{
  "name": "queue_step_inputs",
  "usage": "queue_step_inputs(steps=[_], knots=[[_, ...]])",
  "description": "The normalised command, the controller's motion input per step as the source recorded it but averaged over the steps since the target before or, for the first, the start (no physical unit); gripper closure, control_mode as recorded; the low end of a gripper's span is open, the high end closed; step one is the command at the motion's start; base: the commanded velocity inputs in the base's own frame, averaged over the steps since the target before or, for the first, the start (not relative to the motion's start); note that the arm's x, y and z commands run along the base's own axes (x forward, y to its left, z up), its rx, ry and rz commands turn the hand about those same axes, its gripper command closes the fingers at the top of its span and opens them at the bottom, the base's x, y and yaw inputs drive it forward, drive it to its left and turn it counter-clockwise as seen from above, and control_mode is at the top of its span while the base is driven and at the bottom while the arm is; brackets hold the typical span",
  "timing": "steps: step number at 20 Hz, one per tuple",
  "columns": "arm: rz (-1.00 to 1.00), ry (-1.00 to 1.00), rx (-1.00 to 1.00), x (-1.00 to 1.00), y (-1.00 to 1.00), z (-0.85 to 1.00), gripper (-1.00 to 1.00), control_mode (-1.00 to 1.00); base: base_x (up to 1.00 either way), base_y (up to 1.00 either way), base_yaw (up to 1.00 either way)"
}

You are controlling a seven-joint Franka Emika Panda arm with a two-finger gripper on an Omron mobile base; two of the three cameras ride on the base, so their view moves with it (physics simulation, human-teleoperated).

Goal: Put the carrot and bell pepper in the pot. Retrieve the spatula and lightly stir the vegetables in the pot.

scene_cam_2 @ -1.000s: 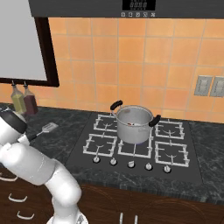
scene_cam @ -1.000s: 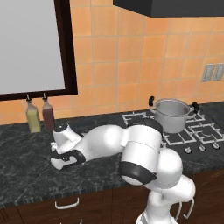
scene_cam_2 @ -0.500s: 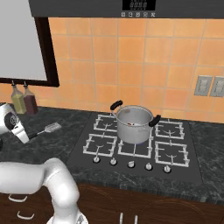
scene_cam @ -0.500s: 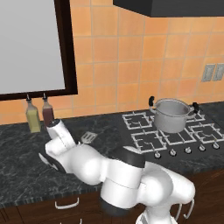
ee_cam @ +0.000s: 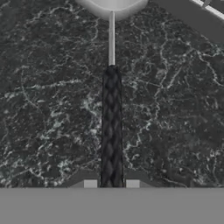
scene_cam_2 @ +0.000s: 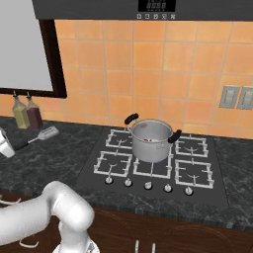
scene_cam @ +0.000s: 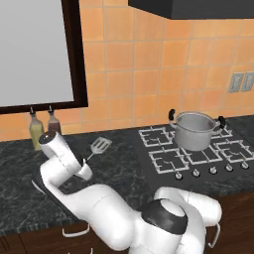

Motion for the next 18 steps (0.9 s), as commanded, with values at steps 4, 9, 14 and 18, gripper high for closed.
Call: queue_step_inputs(steps=[4, 9, 14, 18], knots=[[-0.06, -0.06, 0.08, -0.28, -0.01, 1.00, 1.00, -1.00, 0.00, 0.00, 0.00], [-0.03, 0.00, 0.11, -0.10, -0.20, 1.00, 1.00, -1.00, 0.00, 0.00, 0.00], [-0.01, 0.00, 0.15, -0.02, -0.39, 1.00, 1.00, -1.00, 0.00, 0.00, 0.00], [-0.03, 0.00, 0.15, -0.22, -0.66, 1.00, 1.00, -1.00, 0.00, 0.00, 0.00]])
